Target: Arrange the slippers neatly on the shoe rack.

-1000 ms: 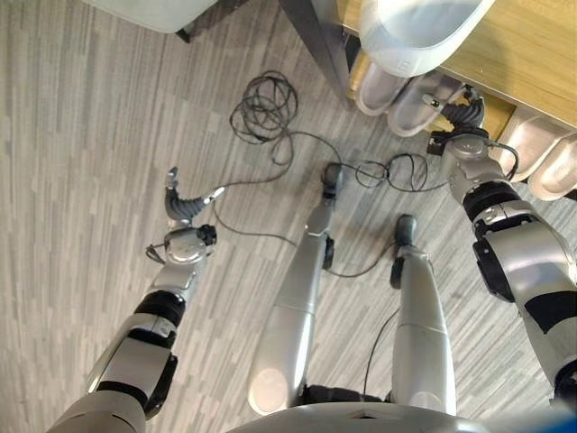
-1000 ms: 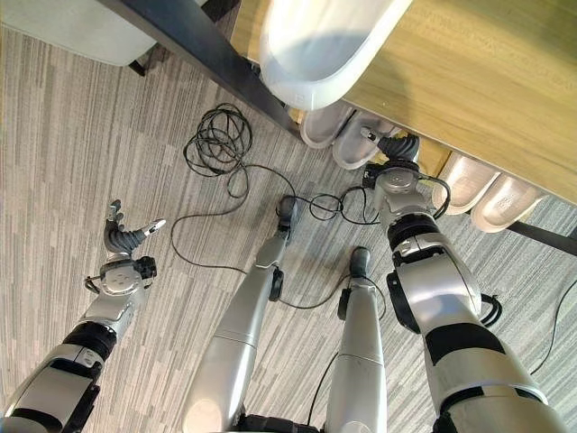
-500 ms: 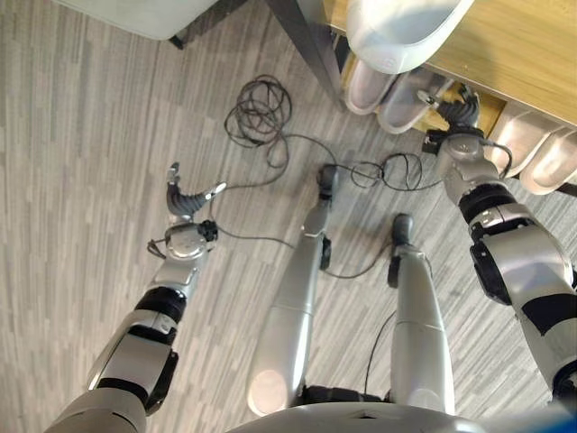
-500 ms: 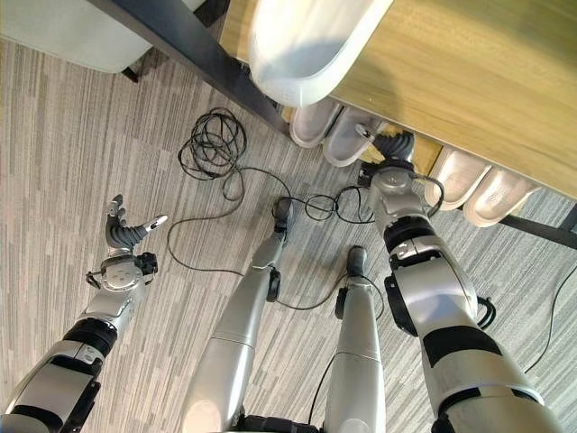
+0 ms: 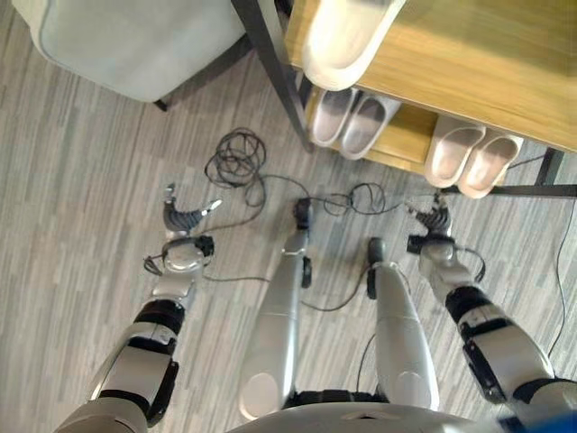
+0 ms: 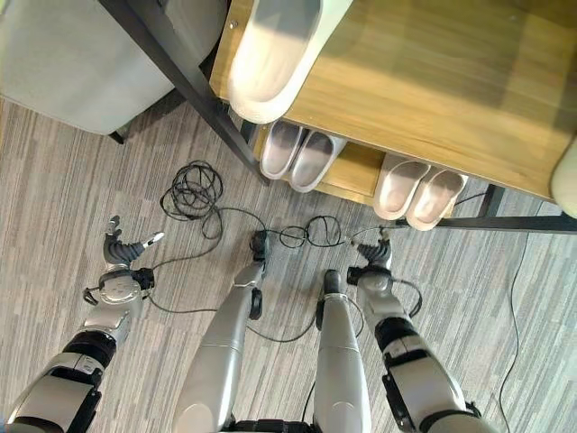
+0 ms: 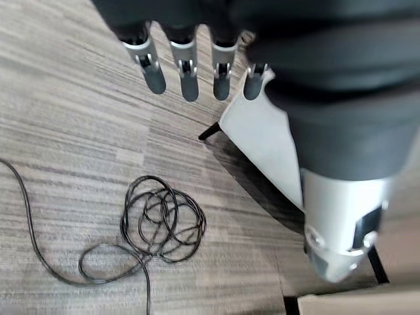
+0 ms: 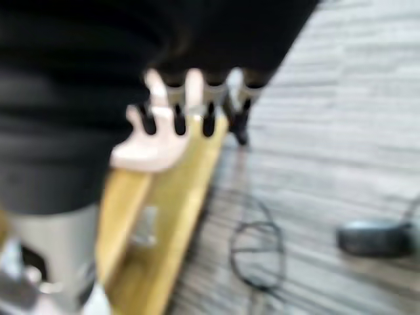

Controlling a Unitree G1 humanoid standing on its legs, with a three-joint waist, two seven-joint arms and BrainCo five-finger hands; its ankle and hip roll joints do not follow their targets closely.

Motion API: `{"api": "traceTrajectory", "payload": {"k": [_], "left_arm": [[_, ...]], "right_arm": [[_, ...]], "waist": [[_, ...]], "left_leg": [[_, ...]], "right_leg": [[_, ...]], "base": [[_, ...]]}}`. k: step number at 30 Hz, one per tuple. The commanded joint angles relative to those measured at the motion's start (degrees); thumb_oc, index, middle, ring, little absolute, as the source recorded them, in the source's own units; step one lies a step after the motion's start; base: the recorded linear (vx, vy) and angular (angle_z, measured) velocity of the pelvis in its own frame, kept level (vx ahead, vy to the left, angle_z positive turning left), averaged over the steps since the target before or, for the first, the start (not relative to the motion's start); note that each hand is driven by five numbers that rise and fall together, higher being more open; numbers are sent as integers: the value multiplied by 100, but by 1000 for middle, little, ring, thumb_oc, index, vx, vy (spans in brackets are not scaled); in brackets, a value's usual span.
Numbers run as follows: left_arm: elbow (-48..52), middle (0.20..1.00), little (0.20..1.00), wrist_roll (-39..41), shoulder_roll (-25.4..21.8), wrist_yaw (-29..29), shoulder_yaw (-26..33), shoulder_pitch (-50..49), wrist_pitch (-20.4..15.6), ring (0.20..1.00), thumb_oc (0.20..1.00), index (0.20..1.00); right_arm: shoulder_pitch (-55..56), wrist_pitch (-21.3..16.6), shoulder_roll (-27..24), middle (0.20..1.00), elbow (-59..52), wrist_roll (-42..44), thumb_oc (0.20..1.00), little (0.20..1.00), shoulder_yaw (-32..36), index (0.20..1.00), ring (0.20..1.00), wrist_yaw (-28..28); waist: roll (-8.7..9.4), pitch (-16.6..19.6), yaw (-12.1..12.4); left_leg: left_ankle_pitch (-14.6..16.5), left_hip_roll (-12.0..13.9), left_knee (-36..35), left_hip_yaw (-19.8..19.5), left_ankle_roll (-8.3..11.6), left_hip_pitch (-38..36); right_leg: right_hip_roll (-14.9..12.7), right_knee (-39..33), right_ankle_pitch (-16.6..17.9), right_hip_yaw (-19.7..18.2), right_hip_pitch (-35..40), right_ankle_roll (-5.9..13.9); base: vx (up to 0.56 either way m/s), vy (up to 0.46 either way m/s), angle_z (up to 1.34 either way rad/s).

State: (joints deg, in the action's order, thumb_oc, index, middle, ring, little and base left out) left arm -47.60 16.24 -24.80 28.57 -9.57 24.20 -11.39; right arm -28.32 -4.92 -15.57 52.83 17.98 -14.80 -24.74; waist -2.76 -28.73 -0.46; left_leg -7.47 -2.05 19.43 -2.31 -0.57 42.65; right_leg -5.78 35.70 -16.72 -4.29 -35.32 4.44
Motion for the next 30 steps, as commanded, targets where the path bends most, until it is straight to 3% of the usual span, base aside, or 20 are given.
{"api": "traceTrajectory", "payload": {"k": [1,9,13,14,15,16,18,19,20,21,24,30], "left_arm": [[-308,1000,1000,-229,-1,-59,-54,-20,4,1000,1000,1000],[22,1000,1000,-508,437,-59,-111,-689,1,1000,1000,1000],[408,1000,1000,-729,340,-42,-143,-870,-26,1000,1000,1000],[1279,1000,1000,-398,10,-412,57,-1474,-376,1000,1000,1000],[1483,1000,1000,-287,-165,-494,262,-1921,-468,1000,1000,1000],[2183,1000,1000,1516,-48,-1049,573,-2271,-422,1000,1000,1000],[2376,1000,1000,1556,-8,-1200,542,-2263,-484,1000,1000,1000],[2315,1000,1000,408,-429,-861,601,-2395,-870,1000,1000,1000],[2316,1000,1000,109,-502,-679,481,-1962,-790,1000,1000,1000],[2284,1000,1000,-318,-747,-675,664,-2263,-632,1000,1000,1000],[2817,1000,1000,-372,-659,-927,758,-2476,-382,1000,1000,1000],[3178,1000,1000,-751,-639,-1263,545,-2342,-274,1000,1000,1000]], "right_arm": [[45,-161,3,1000,-322,-285,1000,1000,162,1000,1000,121],[1586,-200,254,1000,-749,-720,1000,1000,31,1000,1000,375],[2078,-252,238,1000,-742,-669,1000,1000,205,1000,1000,459],[2198,-271,198,1000,-591,-590,1000,1000,435,1000,1000,466],[2192,-247,206,1000,-428,-540,1000,1000,541,1000,1000,483],[2365,-158,172,1000,-504,-535,1000,1000,667,1000,1000,554],[2507,-69,187,1000,-426,-557,1000,1000,683,1000,1000,609],[2467,-118,215,1000,-129,-514,1000,1000,817,1000,1000,588],[2646,-169,207,1000,-262,-609,1000,1000,798,1000,1000,659],[2737,-249,186,1000,-159,-567,1000,1000,855,1000,1000,725],[3000,-114,269,1000,281,-803,1000,1000,876,1000,1000,837],[3182,73,318,1000,863,-1009,1000,1000,966,1000,1000,975]], "waist": [[-51,-35,132],[182,484,57],[266,755,10],[222,817,82],[187,857,114],[154,933,134],[144,990,92],[157,1037,115],[206,1101,65],[179,1204,118],[197,1450,45],[217,1728,-106]], "left_leg": [[1109,-238,475,5,-36,42],[1102,-196,185,-86,-10,-745],[1098,-165,77,-108,16,-1077],[1118,-200,71,-145,23,-1168],[1112,-199,56,-148,28,-1248],[1086,-190,-28,-170,35,-1361],[1062,-191,-81,-198,46,-1451],[1072,-188,-105,-227,61,-1561],[1107,-167,-170,-234,81,-1702],[1056,-175,-273,-268,95,-1790],[1038,-69,-571,-304,126,-2225],[1051,25,-838,-290,144,-2778]], "right_leg": [[-55,-830,471,204,525,-232],[-51,-1275,455,348,1345,-252],[-12,-1458,492,436,1665,-239],[-17,-1495,458,466,1811,-236],[-26,-1522,461,505,1887,-229],[-2,-1581,476,537,1984,-217],[-1,-1638,503,573,2076,-212],[3,-1690,490,595,2183,-216],[9,-1717,463,604,2262,-200],[20,-1811,496,628,2359,-191],[44,-1931,495,697,2647,-162],[95,-2030,462,708,3056,-161]], "base": [[0,0,0],[31,-38,1],[34,-51,11],[24,-31,1],[28,-26,4],[11,-7,5],[7,-32,7],[20,-55,8],[35,-59,9],[28,-64,12],[19,-52,6],[34,-48,1]]}}
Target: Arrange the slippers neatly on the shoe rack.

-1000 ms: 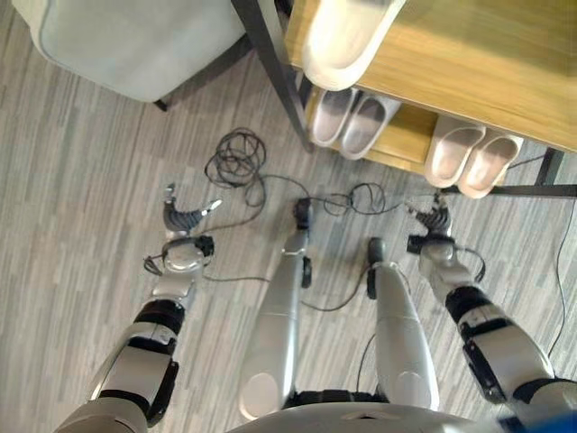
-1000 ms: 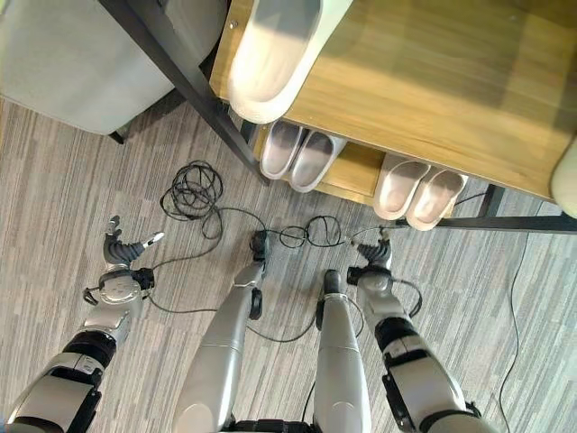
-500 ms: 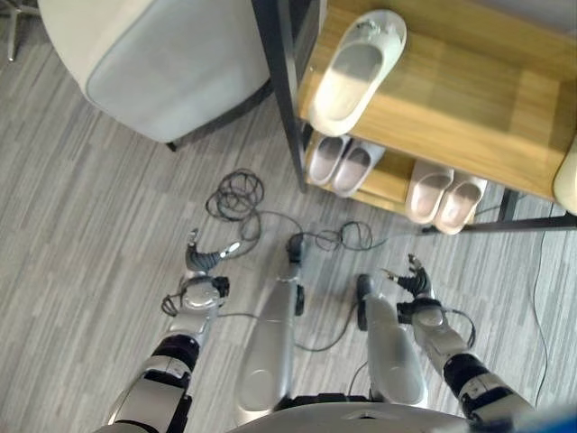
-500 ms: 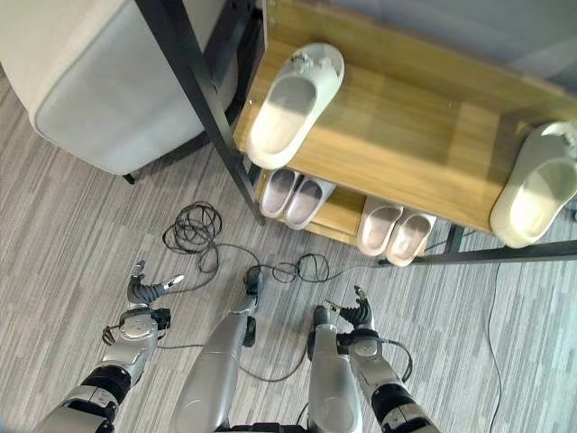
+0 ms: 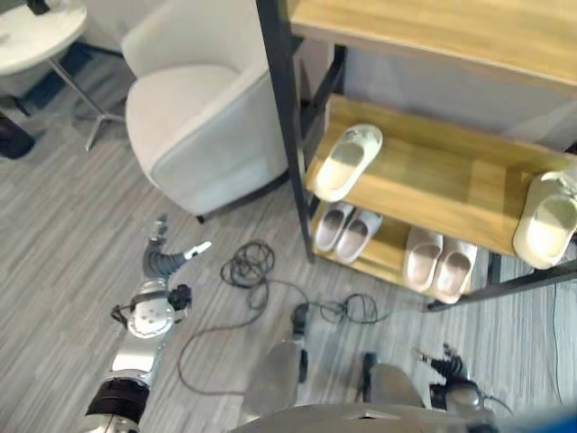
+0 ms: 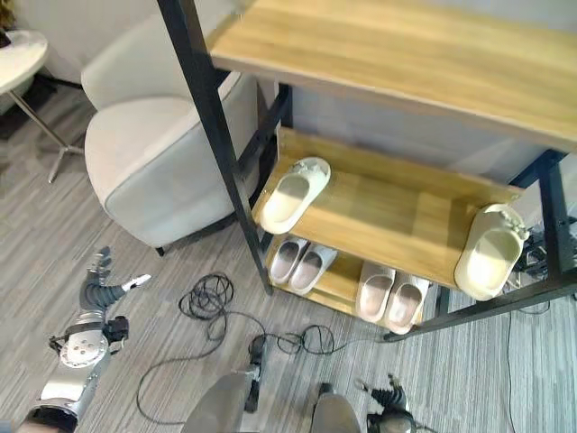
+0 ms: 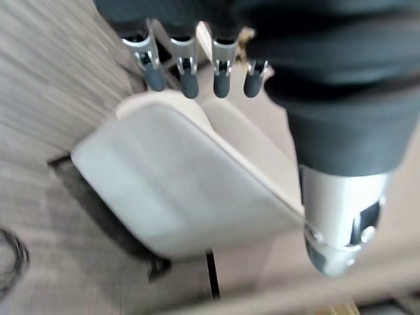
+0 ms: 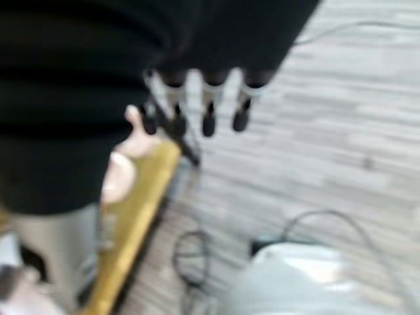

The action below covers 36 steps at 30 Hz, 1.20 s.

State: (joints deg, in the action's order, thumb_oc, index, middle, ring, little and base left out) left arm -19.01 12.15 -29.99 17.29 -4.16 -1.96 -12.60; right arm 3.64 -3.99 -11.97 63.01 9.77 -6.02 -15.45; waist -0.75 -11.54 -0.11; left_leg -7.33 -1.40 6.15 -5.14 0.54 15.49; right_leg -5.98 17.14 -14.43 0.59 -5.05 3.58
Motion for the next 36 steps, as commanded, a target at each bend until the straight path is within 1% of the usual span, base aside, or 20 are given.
{"api": "traceTrajectory", "payload": {"k": [1,2,4,5,6,7,10,11,13,15,20,21,22,23,24,30,36], "left_arm": [[366,1000,1000,-352,-100,-264,-106,376,-166,1000,1000,1000],[365,1000,1000,-350,-100,-265,-108,376,-167,1000,1000,1000],[463,1000,1000,-361,-137,-392,-237,466,-180,1000,1000,1000],[620,1000,1000,-442,-180,-529,-393,528,-173,1000,1000,1000],[621,1000,1000,-440,-181,-530,-393,527,-171,1000,1000,1000],[750,1000,1000,-438,-184,-687,-521,545,-158,1000,1000,1000],[848,1000,1000,-390,-171,-833,-597,502,-132,1000,1000,1000],[897,1000,1000,-323,-193,-1036,-667,448,-79,1000,1000,1000],[1038,1000,1000,-278,-242,-1218,-706,329,-36,1000,1000,1000],[1094,1000,1000,-261,-258,-1291,-713,275,-3,1000,1000,1000],[1365,1000,1000,38,-292,-1714,-847,74,106,1000,1000,1000],[1438,1000,1000,108,-273,-1811,-932,79,134,1000,1000,1000],[1437,1000,1000,108,-272,-1811,-933,75,134,1000,1000,1000],[1539,1000,1000,125,-262,-1964,-1156,190,159,1000,1000,1000],[1538,1000,1000,126,-262,-1964,-1158,192,158,1000,1000,1000],[1773,1000,1000,289,-222,-2247,-1654,539,179,1000,1000,1000],[1922,1000,1000,255,-166,-2498,-2259,988,223,1000,1000,1000]], "right_arm": [[61,26,-24,1000,29,-258,1000,1000,57,1000,1000,122],[64,25,-25,1000,29,-258,1000,1000,58,1000,1000,123],[132,34,-6,1000,129,-273,1000,1000,57,1000,1000,190],[193,62,15,1000,236,-294,1000,1000,48,1000,1000,229],[196,62,15,1000,236,-294,1000,1000,49,1000,1000,229],[249,94,46,1000,354,-298,1000,1000,33,1000,1000,281],[273,113,60,1000,413,-295,1000,1000,46,1000,1000,313],[295,153,64,1000,495,-322,1000,1000,56,1000,1000,338],[347,183,70,1000,555,-375,1000,1000,62,1000,1000,370],[361,196,69,1000,564,-385,1000,1000,63,1000,1000,398],[441,237,52,1000,609,-398,1000,1000,100,1000,1000,483],[454,240,50,1000,635,-390,1000,1000,102,1000,1000,504],[458,240,49,1000,637,-390,1000,1000,100,1000,1000,505],[478,240,42,1000,653,-399,1000,1000,73,1000,1000,537],[478,240,42,1000,653,-399,1000,1000,75,1000,1000,537],[509,261,56,1000,701,-437,1000,1000,-14,1000,1000,607],[501,276,67,1000,739,-432,1000,1000,-104,1000,1000,652]], "waist": [[22,128,-203],[23,123,-203],[34,217,-266],[33,306,-319],[33,301,-317],[31,387,-365],[23,458,-398],[16,520,-427],[9,577,-439],[2,592,-451],[-11,656,-517],[-34,673,-553],[-21,676,-553],[-51,702,-608],[-51,701,-607],[-72,766,-703],[-84,778,-796]], "left_leg": [[1043,-11,394,-1,42,-243],[1040,-11,385,-2,42,-256],[1040,9,292,-3,53,-429],[1031,29,221,4,65,-563],[1028,30,211,4,65,-576],[1015,50,132,16,73,-694],[996,73,61,35,86,-792],[987,99,16,39,104,-877],[984,119,3,44,116,-938],[986,129,6,52,123,-972],[1006,172,47,41,147,-1109],[956,196,45,37,152,-1105],[1009,186,48,39,155,-1135],[950,213,19,28,159,-1147],[949,213,18,28,159,-1148],[958,238,-63,42,164,-1235],[1019,247,-21,67,168,-1281]], "right_leg": [[140,-216,221,215,166,-80],[139,-222,222,216,178,-80],[161,-287,222,216,321,-82],[182,-356,231,218,435,-82],[183,-363,233,218,447,-82],[203,-448,251,206,557,-83],[212,-536,277,202,655,-84],[218,-629,301,189,759,-83],[221,-702,313,194,860,-90],[228,-704,320,189,886,-93],[285,-669,263,198,1025,-127],[313,-664,303,216,1023,-131],[303,-656,251,212,1051,-134],[328,-641,298,228,1031,-141],[328,-640,297,228,1031,-141],[351,-606,286,215,1039,-128],[361,-577,264,194,1041,-109]], "base": [[32,-32,-4],[36,-51,-3],[14,-56,-1],[8,-54,1],[-11,-65,0],[-26,-43,-4],[-26,-35,-2],[-43,-53,-3],[-29,-41,-3],[0,0,0],[-30,-46,2],[-21,-41,5],[-81,-45,1],[-32,-26,-1],[-74,-26,2],[-22,-9,-1],[0,0,0]]}}
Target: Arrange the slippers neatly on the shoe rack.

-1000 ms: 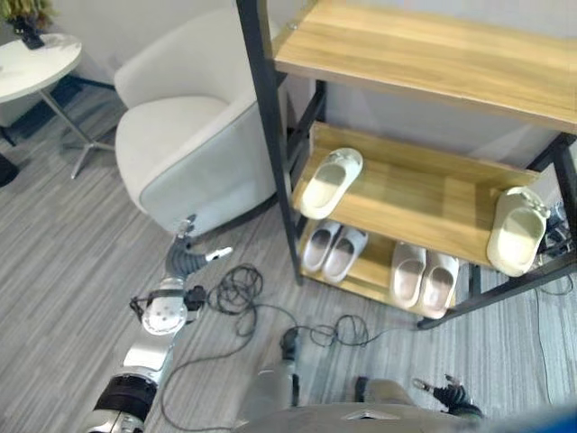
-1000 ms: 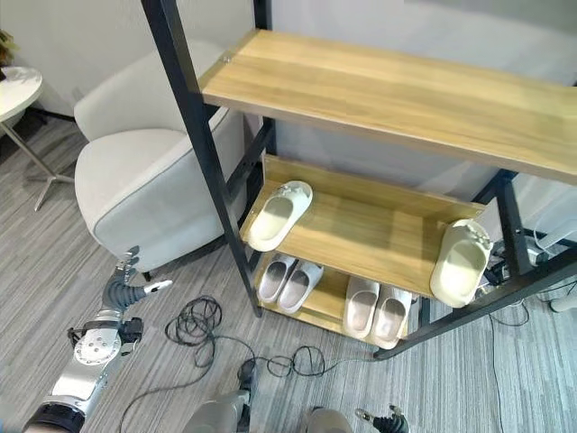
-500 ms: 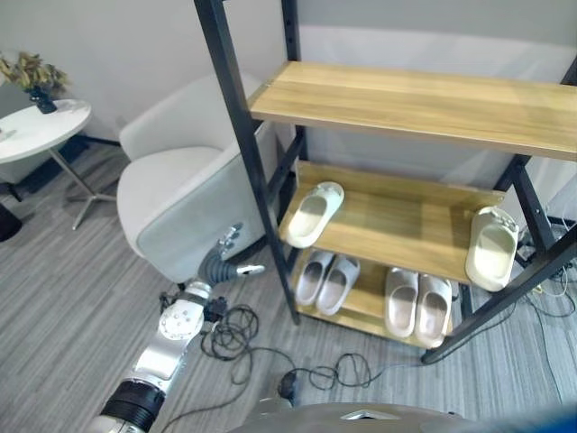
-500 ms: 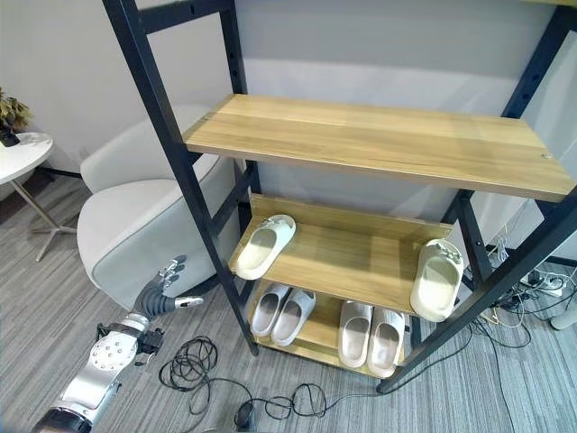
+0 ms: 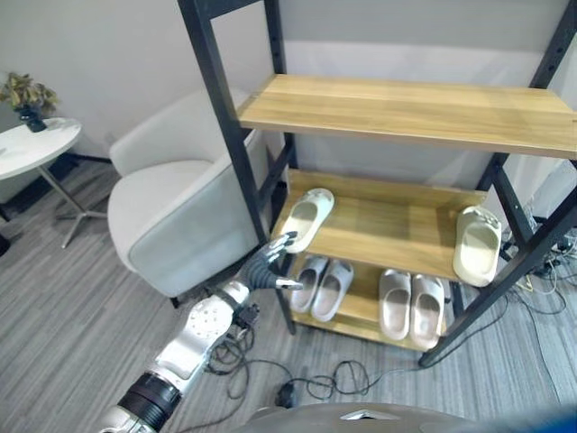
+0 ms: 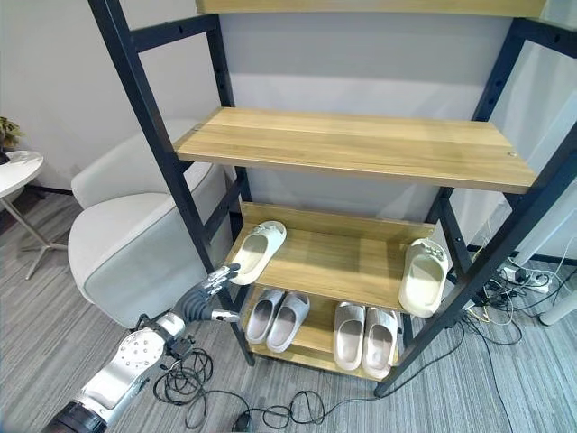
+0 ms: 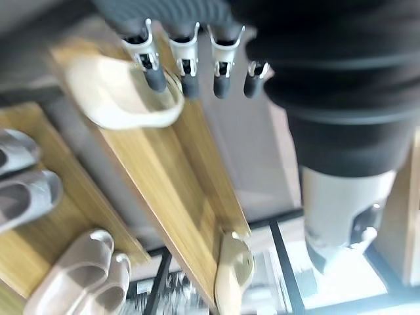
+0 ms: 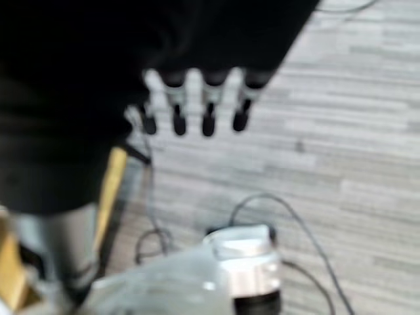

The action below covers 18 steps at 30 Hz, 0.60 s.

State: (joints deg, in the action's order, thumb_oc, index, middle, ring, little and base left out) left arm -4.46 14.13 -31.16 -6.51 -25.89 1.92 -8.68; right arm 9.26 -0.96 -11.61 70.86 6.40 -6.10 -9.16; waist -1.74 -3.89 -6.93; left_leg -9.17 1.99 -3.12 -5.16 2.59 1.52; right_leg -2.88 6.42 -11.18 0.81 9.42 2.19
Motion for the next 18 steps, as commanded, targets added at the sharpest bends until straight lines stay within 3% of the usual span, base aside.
{"api": "traceTrajectory", "payload": {"k": [1,7,18], "left_arm": [[453,1000,1000,-2,-30,-139,-197,690,-183,1000,1000,1000],[240,1000,1000,-456,220,-218,-810,1120,-191,1000,1000,1000],[-1456,1000,1000,-1683,1317,1118,-1048,2074,-250,1000,1000,1000]], "right_arm": [[-66,-38,28,1000,-42,-92,1000,1000,-112,1000,1000,31],[-82,-66,9,1000,-50,1,1000,1000,-163,1000,1000,26],[-58,-142,-85,1000,-147,148,1000,1000,-202,1000,1000,-350]], "waist": [[12,14,-128],[-72,4,-277],[-287,-96,-628]], "left_leg": [[1209,-93,908,69,-39,108],[1210,-84,816,149,-56,59],[1102,-71,518,331,-80,-14]], "right_leg": [[51,497,-67,170,-411,31],[43,513,-63,102,-455,54],[23,494,-14,-103,-609,89]], "base": [[0,0,0],[-18,2,-1],[-14,15,-11]]}}
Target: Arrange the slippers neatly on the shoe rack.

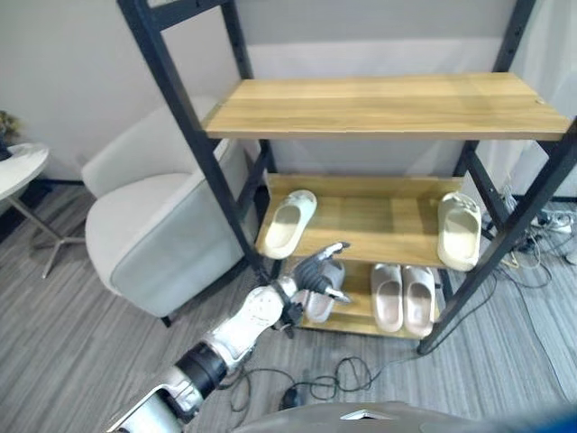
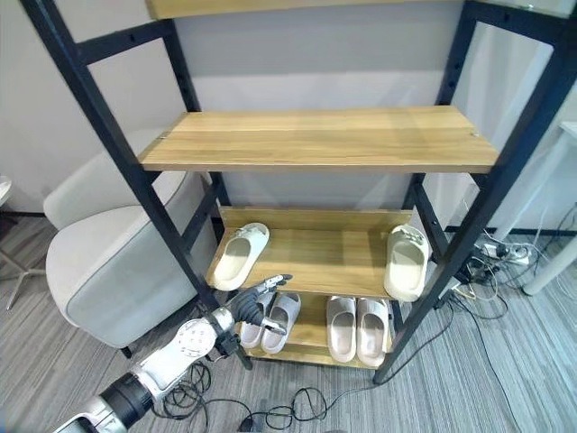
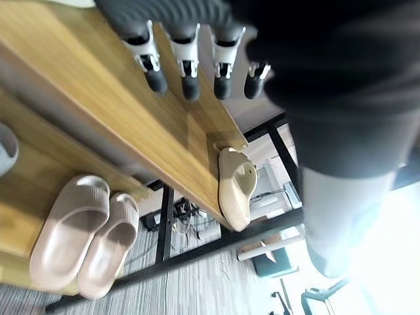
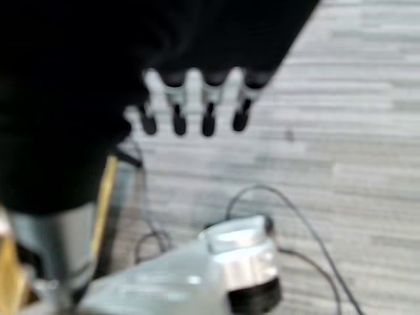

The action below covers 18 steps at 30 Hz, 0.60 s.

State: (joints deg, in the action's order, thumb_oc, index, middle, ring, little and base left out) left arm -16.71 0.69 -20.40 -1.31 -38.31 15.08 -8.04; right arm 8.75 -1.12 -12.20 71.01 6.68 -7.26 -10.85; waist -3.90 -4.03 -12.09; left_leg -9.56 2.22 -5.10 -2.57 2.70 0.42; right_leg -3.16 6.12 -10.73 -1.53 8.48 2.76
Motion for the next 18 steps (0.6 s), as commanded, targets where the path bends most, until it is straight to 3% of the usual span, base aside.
{"api": "traceTrajectory", "payload": {"k": [1,7,18], "left_arm": [[-339,1000,1000,-362,300,716,230,793,-303,1000,1000,1000],[-851,1000,1000,-606,434,1296,369,1096,-268,1000,1000,1000],[-1391,1000,1000,-1335,253,2195,458,1605,-248,1000,1000,1000]], "right_arm": [[-2,-145,-30,1000,-172,142,1000,1000,-79,1000,1000,-225],[35,-200,-17,1000,-162,170,1000,1000,-99,1000,1000,-398],[43,-323,22,1000,-214,129,1000,1000,-259,1000,1000,-610]], "waist": [[-76,-81,-125],[-68,-48,-164],[-2,24,-230]], "left_leg": [[1134,-97,699,86,-91,96],[1145,-101,680,120,-87,96],[1194,-94,649,210,-82,64]], "right_leg": [[53,509,-46,125,-517,38],[36,454,-1,95,-525,63],[8,403,80,24,-554,113]], "base": [[5,-2,-20],[4,-2,-4],[21,-5,-6]]}}
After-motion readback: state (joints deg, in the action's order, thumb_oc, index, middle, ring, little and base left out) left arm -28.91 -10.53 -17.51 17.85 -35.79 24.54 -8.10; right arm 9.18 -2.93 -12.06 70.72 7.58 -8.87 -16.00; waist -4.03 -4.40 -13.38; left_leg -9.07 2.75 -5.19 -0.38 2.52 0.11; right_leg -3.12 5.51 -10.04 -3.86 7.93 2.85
